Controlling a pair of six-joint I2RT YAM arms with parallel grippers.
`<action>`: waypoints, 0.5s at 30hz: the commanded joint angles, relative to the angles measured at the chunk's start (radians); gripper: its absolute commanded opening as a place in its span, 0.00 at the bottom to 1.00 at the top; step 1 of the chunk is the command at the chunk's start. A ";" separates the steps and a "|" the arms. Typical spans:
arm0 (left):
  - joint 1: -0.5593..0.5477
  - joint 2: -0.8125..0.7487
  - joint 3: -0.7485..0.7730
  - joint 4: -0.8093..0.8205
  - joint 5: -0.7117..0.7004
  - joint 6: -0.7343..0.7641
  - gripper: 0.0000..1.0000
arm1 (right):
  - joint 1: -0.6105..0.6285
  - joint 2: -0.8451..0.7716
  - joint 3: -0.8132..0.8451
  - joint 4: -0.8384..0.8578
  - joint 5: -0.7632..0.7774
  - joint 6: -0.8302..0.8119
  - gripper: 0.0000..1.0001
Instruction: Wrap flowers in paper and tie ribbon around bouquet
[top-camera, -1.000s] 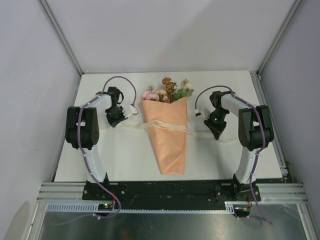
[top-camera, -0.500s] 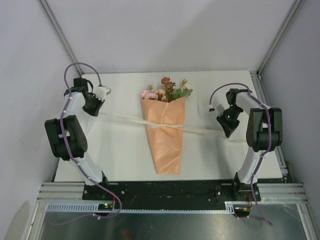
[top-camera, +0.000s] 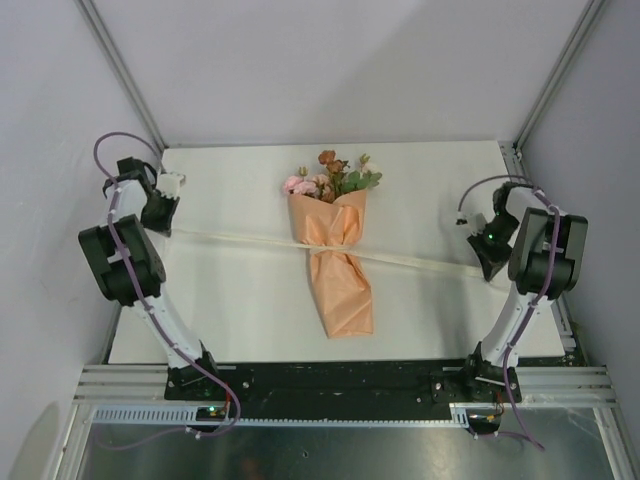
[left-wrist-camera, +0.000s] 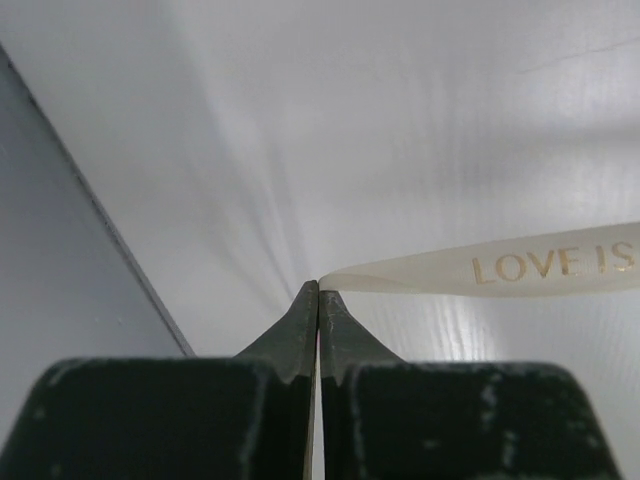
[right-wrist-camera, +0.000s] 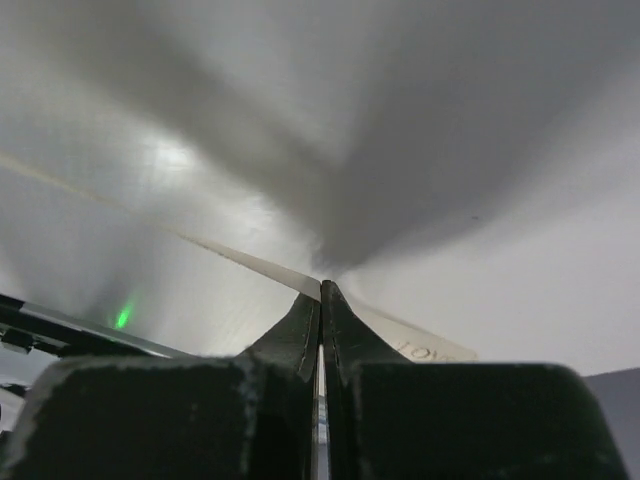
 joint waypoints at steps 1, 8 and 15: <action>0.088 0.073 0.111 0.032 -0.152 -0.073 0.00 | -0.160 0.099 -0.013 0.021 0.192 -0.001 0.00; 0.131 0.139 0.189 0.028 -0.212 -0.124 0.00 | -0.313 0.190 0.022 -0.034 0.204 0.094 0.00; 0.150 0.163 0.235 0.017 -0.214 -0.180 0.00 | -0.359 0.228 0.120 -0.056 0.168 0.196 0.00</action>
